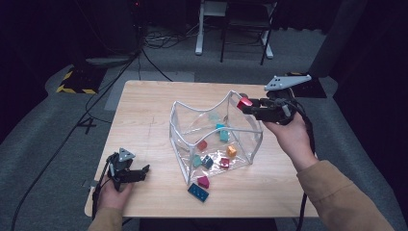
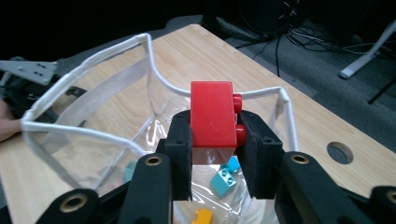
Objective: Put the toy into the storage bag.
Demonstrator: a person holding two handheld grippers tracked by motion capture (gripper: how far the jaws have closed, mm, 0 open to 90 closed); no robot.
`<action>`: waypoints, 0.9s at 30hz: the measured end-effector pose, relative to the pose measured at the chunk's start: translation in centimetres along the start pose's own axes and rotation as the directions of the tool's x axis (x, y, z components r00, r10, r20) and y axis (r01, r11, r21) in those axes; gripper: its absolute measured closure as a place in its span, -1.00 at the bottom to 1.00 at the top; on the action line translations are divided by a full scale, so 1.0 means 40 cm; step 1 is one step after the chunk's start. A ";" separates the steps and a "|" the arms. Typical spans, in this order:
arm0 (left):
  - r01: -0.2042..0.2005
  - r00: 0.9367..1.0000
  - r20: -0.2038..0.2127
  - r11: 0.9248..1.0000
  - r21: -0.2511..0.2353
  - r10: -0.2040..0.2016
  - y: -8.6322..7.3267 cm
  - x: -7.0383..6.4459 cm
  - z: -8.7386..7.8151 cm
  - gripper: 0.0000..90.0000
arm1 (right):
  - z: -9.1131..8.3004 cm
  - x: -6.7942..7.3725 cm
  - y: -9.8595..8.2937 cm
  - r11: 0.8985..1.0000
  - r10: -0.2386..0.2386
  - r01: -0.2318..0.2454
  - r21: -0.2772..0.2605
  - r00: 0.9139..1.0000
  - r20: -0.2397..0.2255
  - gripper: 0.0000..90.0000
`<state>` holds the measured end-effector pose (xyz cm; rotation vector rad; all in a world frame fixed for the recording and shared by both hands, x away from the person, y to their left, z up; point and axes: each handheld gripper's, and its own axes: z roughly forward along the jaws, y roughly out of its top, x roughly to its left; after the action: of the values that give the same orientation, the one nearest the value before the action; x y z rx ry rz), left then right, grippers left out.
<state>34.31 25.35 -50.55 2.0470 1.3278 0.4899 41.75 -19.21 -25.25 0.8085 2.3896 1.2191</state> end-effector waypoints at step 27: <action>0.001 1.000 0.000 1.000 0.000 -0.001 0.000 0.000 0.000 -0.66 | 0.270 -0.029 0.007 0.911 0.002 -0.012 0.412 1.000 0.024 0.49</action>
<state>34.31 25.35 -50.54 2.0466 1.3287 0.4895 48.47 -13.05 -31.19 0.9439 2.6662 0.7016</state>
